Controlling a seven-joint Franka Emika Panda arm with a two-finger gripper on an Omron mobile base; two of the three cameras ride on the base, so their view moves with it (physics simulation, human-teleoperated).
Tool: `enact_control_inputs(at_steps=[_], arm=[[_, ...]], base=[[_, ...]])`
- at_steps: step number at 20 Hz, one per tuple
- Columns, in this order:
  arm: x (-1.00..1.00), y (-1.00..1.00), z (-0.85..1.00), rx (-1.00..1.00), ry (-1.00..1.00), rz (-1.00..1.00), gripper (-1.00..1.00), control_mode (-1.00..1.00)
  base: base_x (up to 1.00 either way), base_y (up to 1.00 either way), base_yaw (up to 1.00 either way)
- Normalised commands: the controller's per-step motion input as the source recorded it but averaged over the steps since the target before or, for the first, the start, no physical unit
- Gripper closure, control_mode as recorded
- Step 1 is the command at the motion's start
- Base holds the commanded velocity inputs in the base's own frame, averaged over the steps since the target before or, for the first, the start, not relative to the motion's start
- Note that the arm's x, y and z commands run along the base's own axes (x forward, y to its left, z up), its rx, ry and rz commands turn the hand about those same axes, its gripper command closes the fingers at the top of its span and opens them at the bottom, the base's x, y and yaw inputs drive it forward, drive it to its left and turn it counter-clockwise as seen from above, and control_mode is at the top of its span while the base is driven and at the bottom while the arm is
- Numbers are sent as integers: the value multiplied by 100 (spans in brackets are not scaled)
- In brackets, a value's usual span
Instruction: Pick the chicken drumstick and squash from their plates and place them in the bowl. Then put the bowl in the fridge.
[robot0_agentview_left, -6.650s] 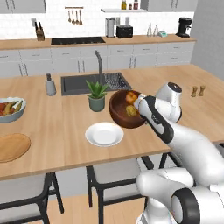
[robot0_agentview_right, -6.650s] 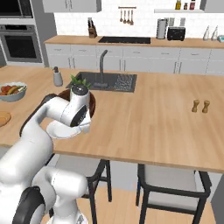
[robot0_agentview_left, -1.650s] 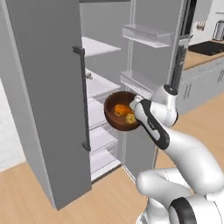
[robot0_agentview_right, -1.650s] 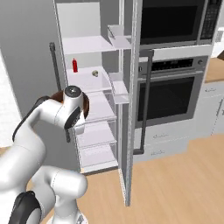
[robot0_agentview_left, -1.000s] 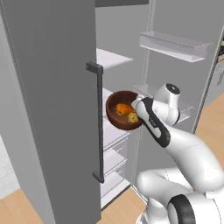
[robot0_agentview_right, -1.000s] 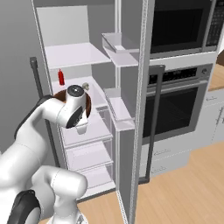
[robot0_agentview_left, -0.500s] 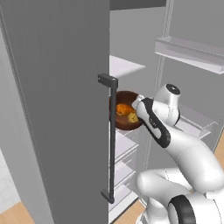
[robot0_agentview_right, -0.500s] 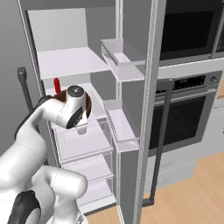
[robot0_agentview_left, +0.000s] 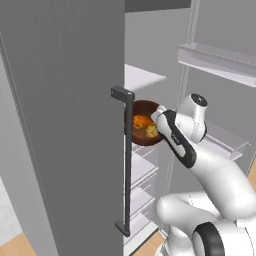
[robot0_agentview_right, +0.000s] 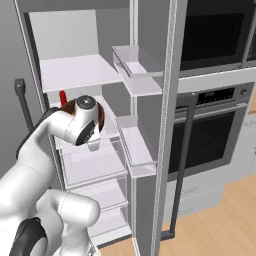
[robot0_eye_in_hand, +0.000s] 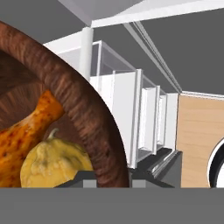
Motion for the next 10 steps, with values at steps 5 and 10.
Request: enact_control_inputs(at_steps=[5, 10], arm=[[1, 7, 99, 0, -8, 0, 100, -100], [5, 15, 97, 0, -4, 0, 100, -100]], base=[[0, 0, 0], [0, 0, 0]])
